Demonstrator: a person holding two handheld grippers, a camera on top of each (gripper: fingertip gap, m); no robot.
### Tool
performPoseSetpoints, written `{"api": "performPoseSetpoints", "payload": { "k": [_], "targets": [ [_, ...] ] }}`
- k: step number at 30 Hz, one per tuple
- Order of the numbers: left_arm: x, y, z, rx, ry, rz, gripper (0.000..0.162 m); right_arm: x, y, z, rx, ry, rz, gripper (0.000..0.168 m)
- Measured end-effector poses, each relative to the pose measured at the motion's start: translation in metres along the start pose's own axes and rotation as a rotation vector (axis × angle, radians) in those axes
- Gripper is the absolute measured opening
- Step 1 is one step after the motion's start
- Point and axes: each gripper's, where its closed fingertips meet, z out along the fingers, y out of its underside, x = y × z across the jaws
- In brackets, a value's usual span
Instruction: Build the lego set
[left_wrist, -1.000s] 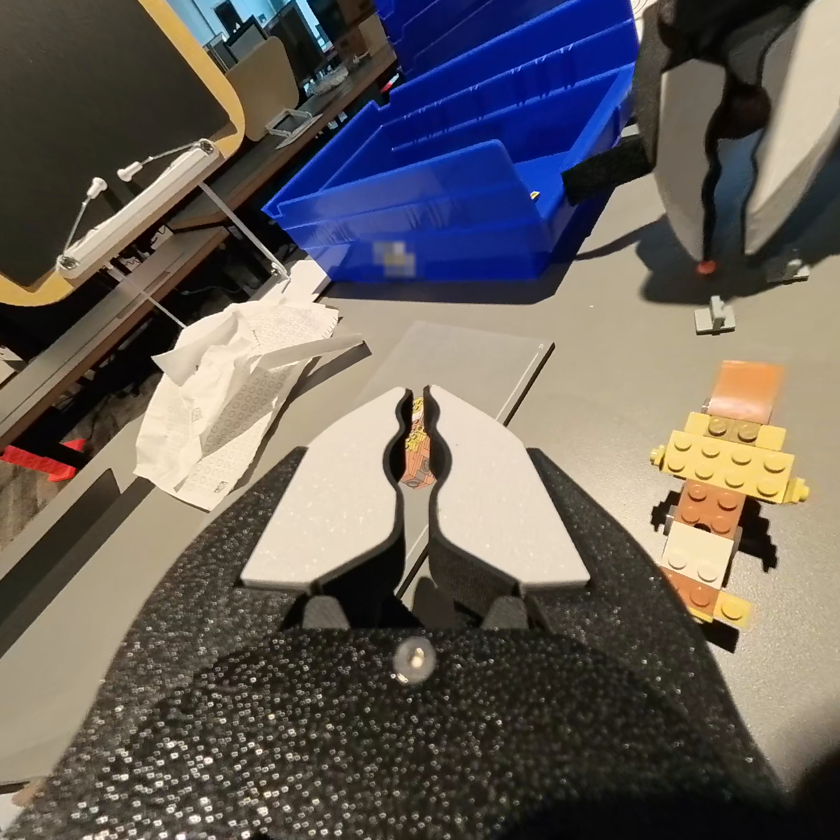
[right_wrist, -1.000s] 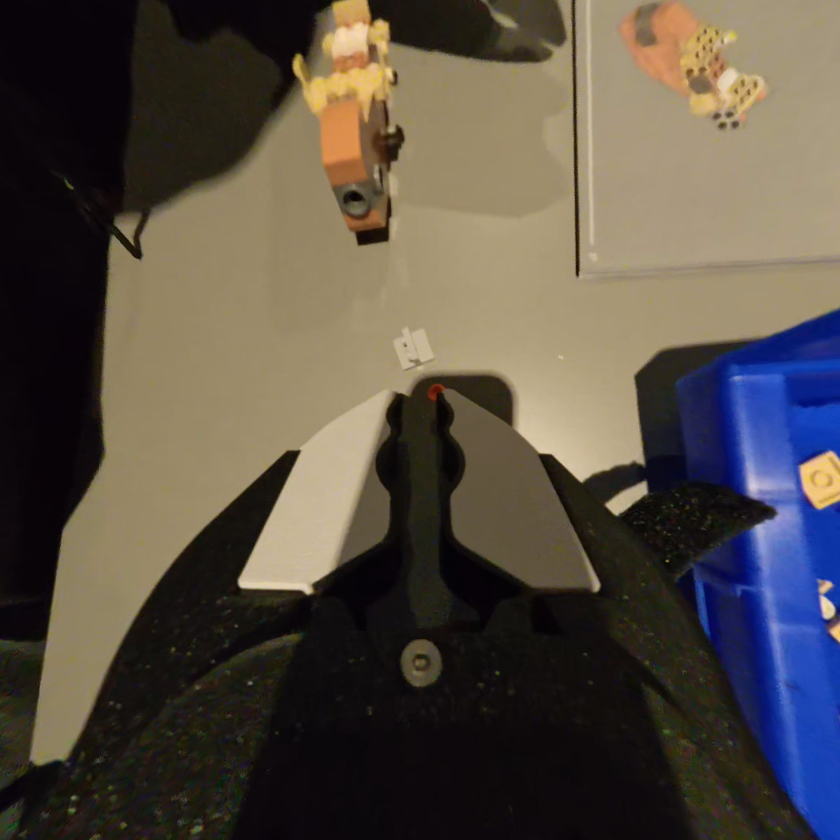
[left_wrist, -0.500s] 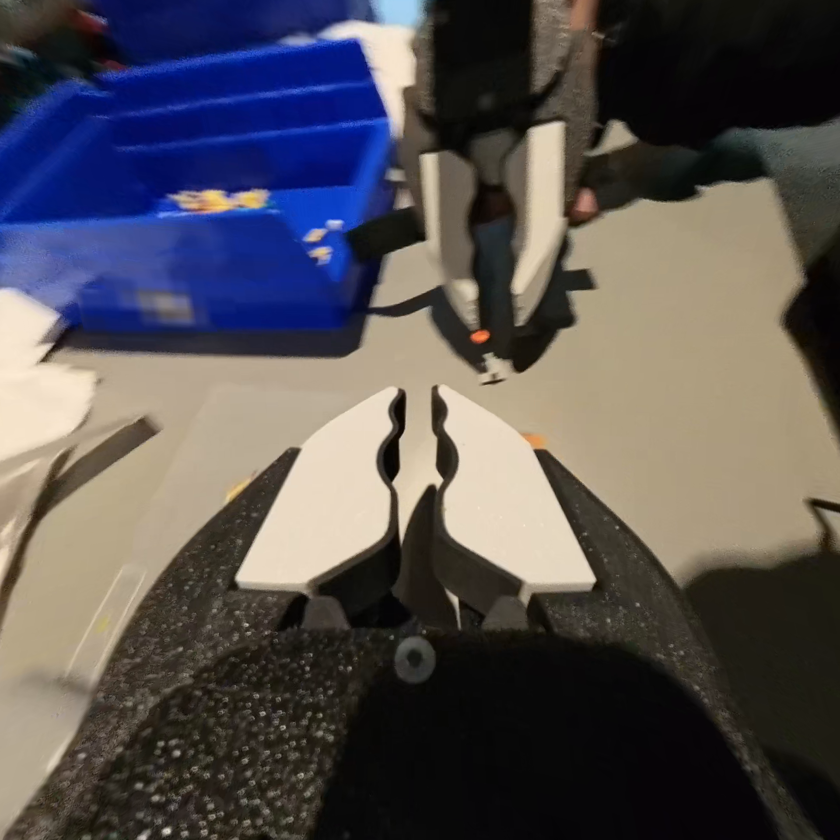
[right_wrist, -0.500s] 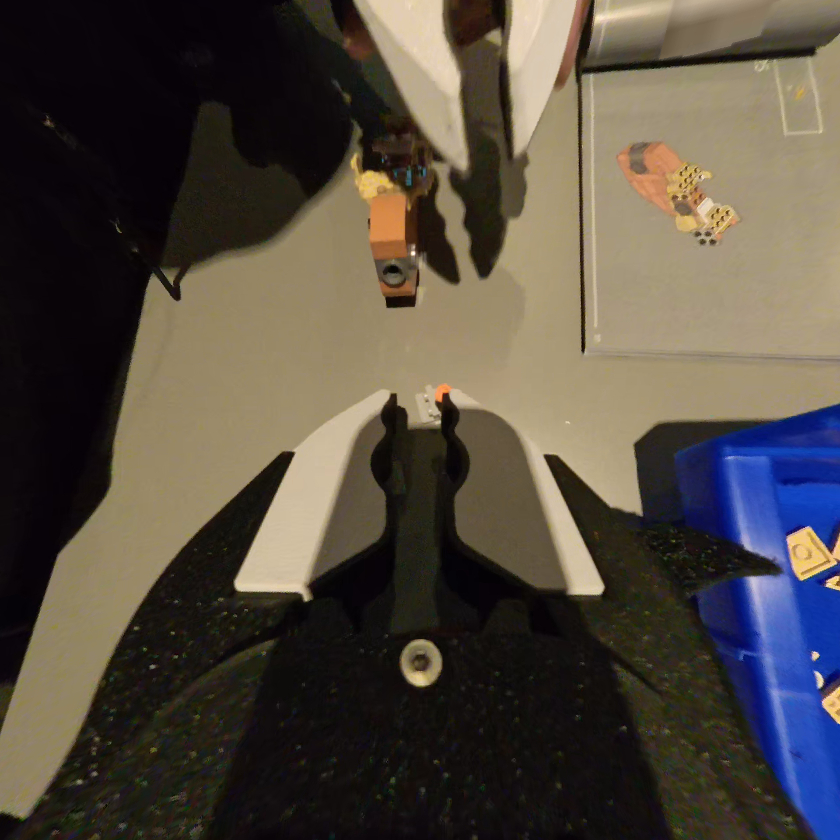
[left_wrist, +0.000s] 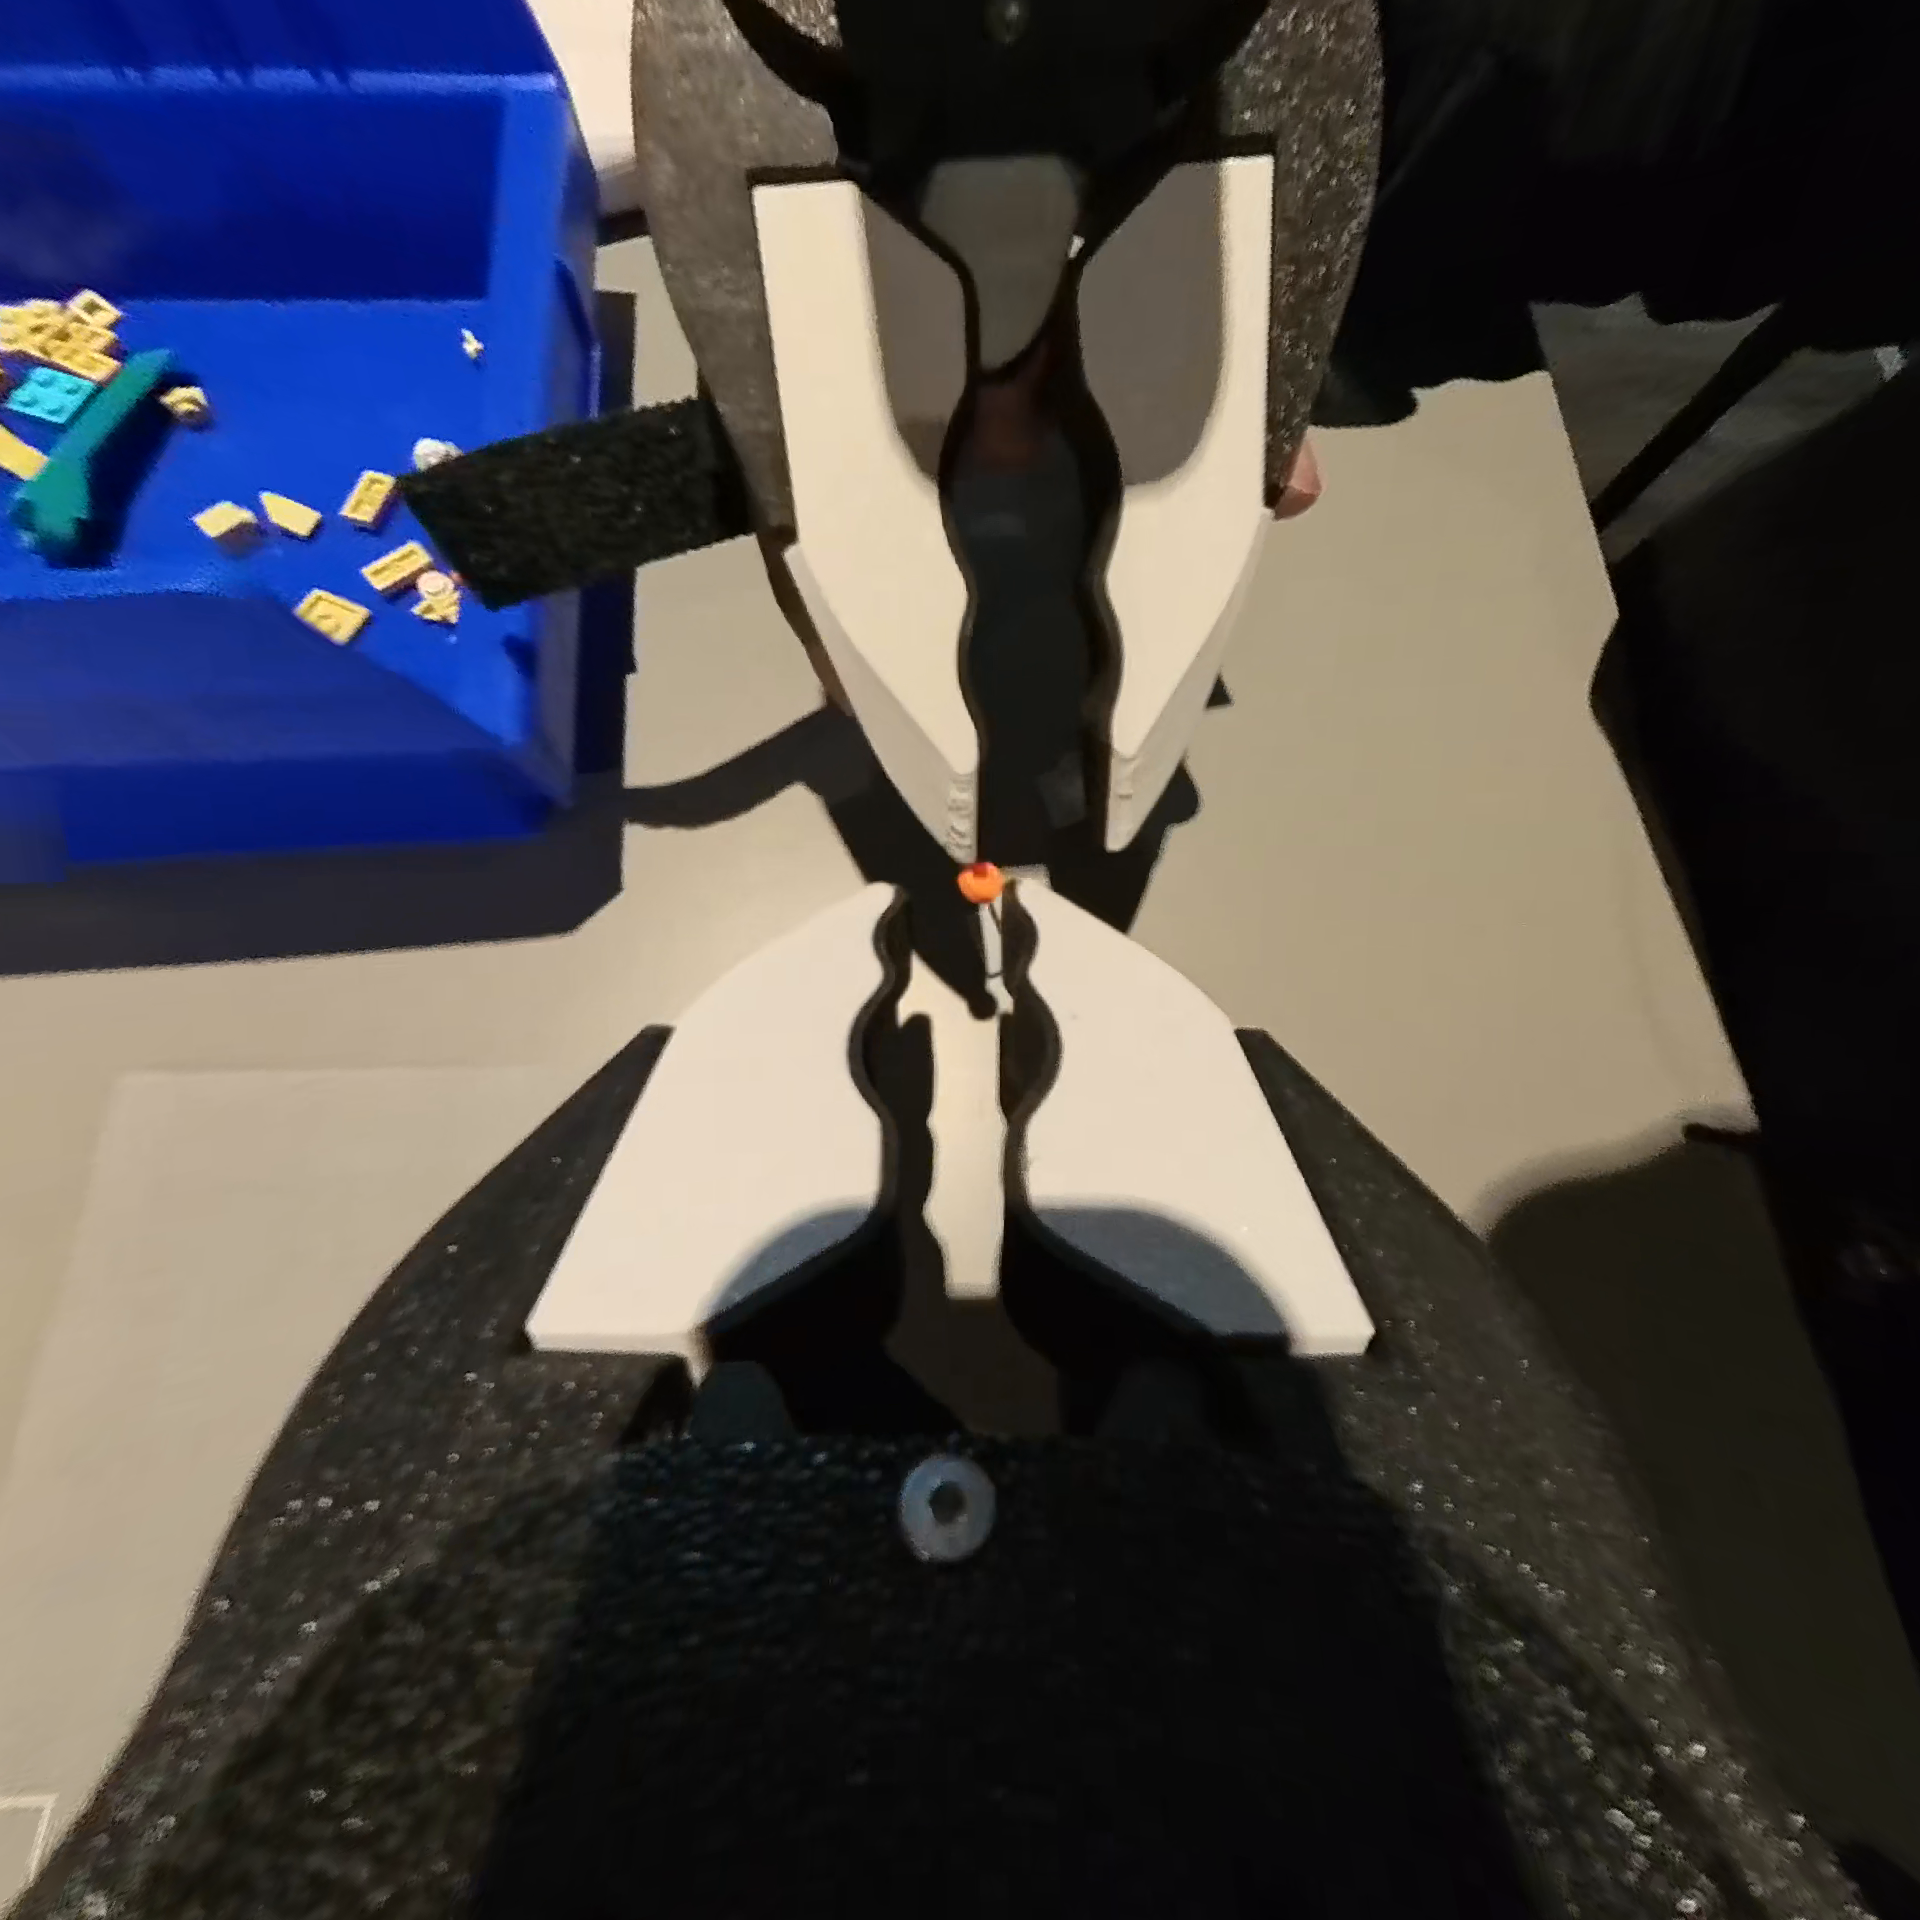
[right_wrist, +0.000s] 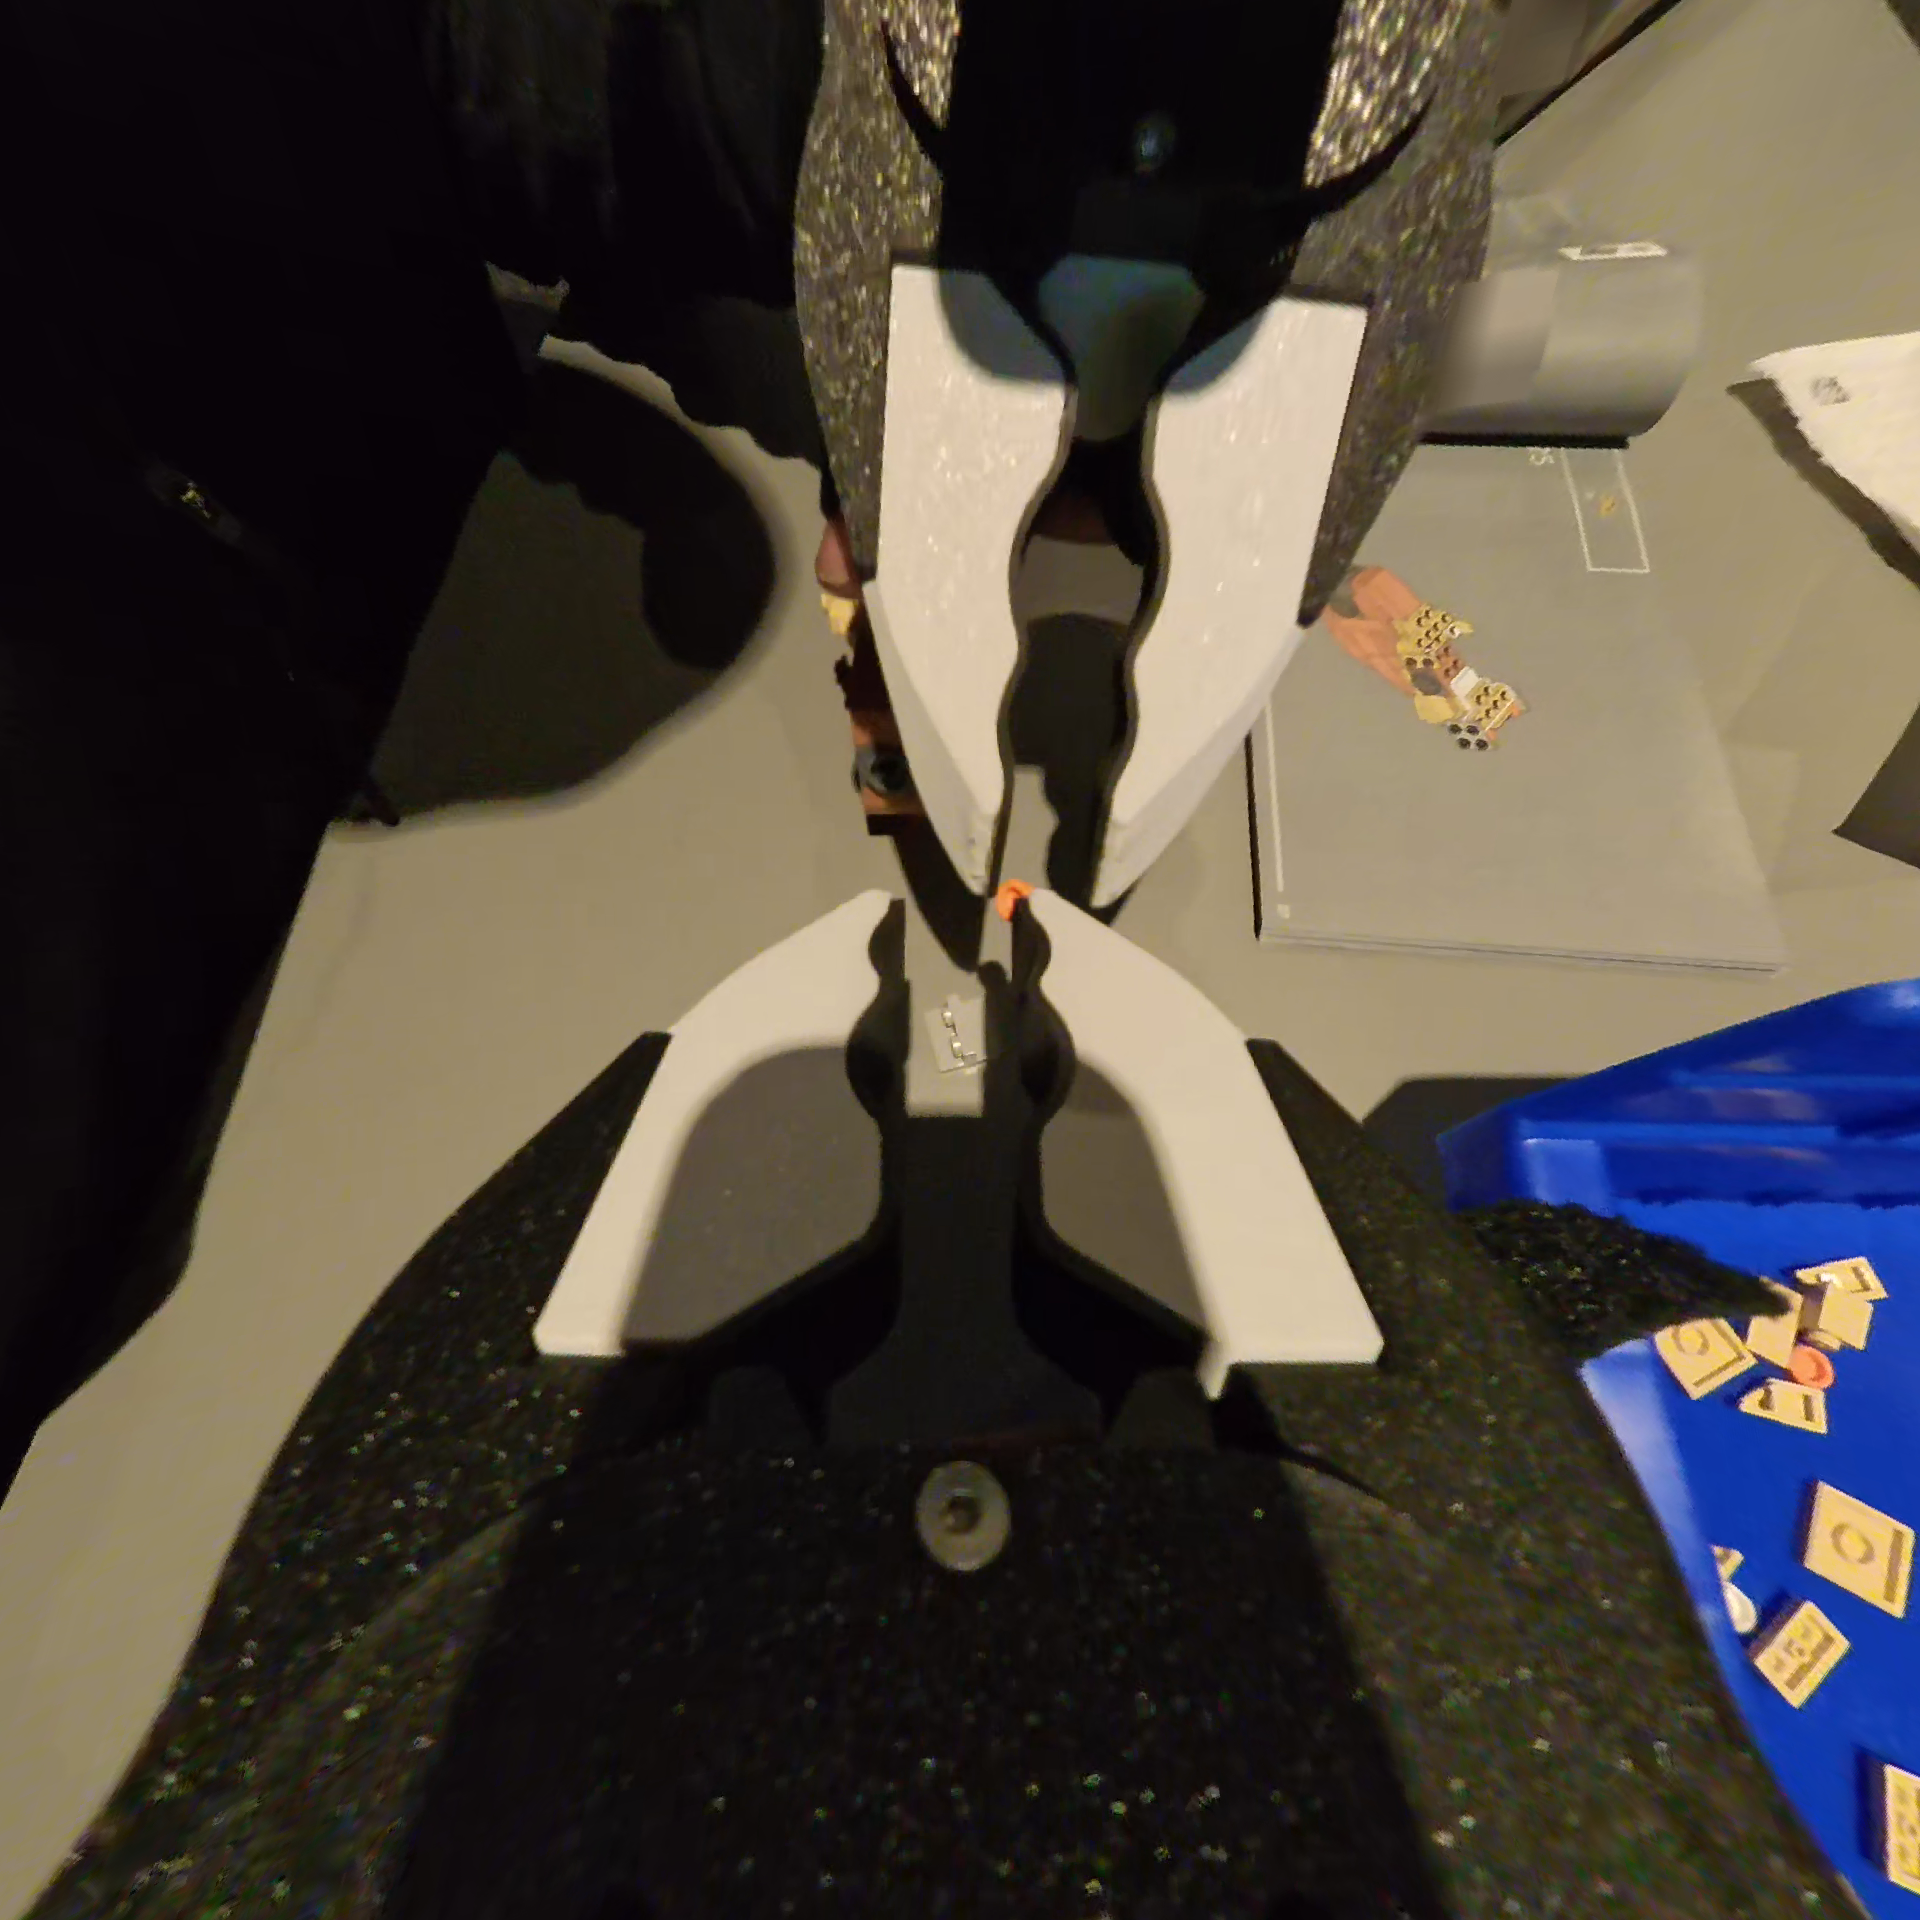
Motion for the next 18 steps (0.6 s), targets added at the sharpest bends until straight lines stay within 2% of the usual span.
{"api": "performPoseSetpoints", "payload": {
  "k": [2, 4, 10, 13, 18],
  "targets": [
    [0.0, 0.002, 0.004, -0.015, 0.005, 0.001, 0.014, 0.0, 0.0, 0.0, 0.004, 0.002, 0.001, 0.02],
    [0.001, 0.005, 0.008, -0.032, 0.019, 0.009, 0.003, 0.0, 0.002, 0.001, -0.002, 0.002, 0.004, 0.02],
    [-0.003, 0.019, 0.012, -0.1, 0.034, 0.001, 0.002, 0.002, 0.023, 0.006, -0.08, 0.003, 0.02, 0.022],
    [0.001, 0.034, 0.014, -0.193, 0.075, 0.0, 0.003, 0.002, 0.035, 0.009, -0.139, -0.001, 0.029, 0.024],
    [0.002, 0.042, 0.017, -0.232, 0.098, -0.024, 0.012, 0.003, 0.04, 0.01, -0.16, 0.004, 0.031, 0.025]
  ]
}}
